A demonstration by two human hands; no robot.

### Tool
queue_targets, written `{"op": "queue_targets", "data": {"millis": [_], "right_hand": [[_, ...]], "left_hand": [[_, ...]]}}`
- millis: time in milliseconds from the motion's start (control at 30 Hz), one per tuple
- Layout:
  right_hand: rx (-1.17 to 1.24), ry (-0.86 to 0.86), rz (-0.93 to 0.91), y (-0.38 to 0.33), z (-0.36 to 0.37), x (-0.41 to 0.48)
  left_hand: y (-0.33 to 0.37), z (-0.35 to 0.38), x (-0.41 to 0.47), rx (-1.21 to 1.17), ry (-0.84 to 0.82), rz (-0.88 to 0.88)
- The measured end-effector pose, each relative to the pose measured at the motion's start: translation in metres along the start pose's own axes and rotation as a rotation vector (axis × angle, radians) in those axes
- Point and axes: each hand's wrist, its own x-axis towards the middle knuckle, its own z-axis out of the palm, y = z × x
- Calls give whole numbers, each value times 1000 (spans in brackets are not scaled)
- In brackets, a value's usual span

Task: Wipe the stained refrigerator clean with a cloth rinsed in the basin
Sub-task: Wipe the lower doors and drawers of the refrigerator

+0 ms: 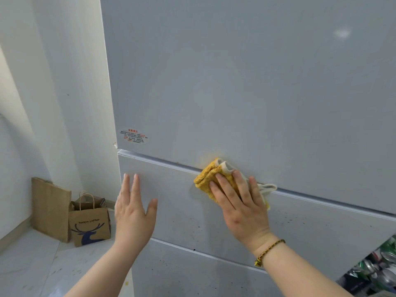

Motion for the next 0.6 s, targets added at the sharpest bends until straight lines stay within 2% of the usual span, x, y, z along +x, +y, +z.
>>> {"op": "queue_targets", "data": {"millis": [133,300,400,600], "right_hand": [[65,37,25,-49,14,50],[101,-48,-16,-94,24,99],[126,-13,-19,-75,23,86],[27,5,22,3,1,-4]], "left_hand": [[-12,-4,12,63,-47,-21],[-17,-5,13,36,-88,-15],[-20,-8,15,50,-110,6],[-22,-13,13,22,-171,13]]}}
